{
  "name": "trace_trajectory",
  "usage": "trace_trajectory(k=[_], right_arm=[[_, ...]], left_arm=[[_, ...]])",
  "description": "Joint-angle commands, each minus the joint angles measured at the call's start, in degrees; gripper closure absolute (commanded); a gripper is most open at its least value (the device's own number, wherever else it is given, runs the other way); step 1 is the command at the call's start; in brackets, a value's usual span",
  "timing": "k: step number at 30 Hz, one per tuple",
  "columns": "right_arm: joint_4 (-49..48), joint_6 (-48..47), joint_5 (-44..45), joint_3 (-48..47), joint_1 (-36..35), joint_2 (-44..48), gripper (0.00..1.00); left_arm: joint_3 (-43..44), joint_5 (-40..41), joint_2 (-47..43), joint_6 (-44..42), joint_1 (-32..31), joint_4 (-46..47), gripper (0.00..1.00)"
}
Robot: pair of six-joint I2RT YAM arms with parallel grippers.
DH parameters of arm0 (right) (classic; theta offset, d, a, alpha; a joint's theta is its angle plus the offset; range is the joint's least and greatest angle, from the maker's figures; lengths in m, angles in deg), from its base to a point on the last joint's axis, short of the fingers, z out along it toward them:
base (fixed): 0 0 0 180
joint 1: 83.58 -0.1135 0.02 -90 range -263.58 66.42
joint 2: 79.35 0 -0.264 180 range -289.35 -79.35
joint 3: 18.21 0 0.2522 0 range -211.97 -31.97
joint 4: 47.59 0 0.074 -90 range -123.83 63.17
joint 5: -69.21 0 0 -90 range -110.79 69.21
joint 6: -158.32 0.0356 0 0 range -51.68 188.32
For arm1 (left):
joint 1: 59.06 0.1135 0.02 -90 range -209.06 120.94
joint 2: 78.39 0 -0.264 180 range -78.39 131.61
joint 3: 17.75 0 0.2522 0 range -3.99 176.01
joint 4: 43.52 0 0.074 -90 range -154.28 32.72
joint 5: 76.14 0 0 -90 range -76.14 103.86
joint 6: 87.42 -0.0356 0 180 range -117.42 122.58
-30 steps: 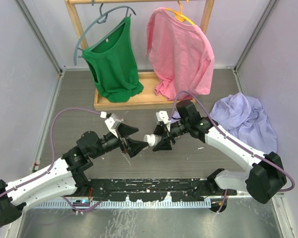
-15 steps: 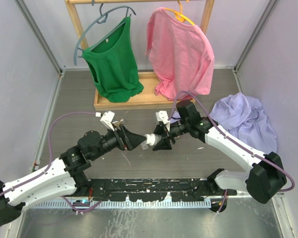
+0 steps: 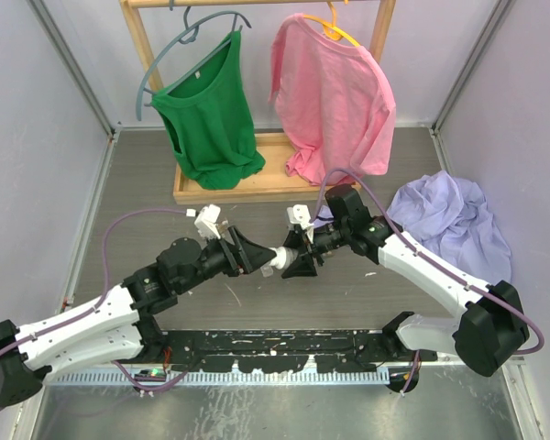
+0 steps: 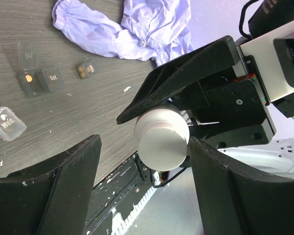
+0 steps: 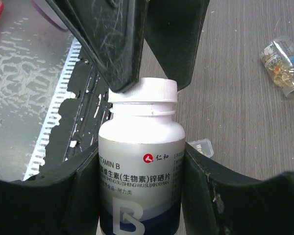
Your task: Sort the pills into containers
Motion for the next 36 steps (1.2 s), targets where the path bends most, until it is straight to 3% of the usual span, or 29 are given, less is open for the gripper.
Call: trace_trajectory(k=[1, 36], right_arm=[[-2.10, -0.48, -0.53, -1.97, 0.11, 1.14, 0.99], [-2.69, 0.86, -1.52, -2.05, 0.07, 1.15, 0.99]], left_arm=[[3.14, -1.26, 1.26, 1.39, -0.28, 4.01, 0.27], [3.76, -6.19, 5.66, 1.68, -0.27, 7.85, 0.64]])
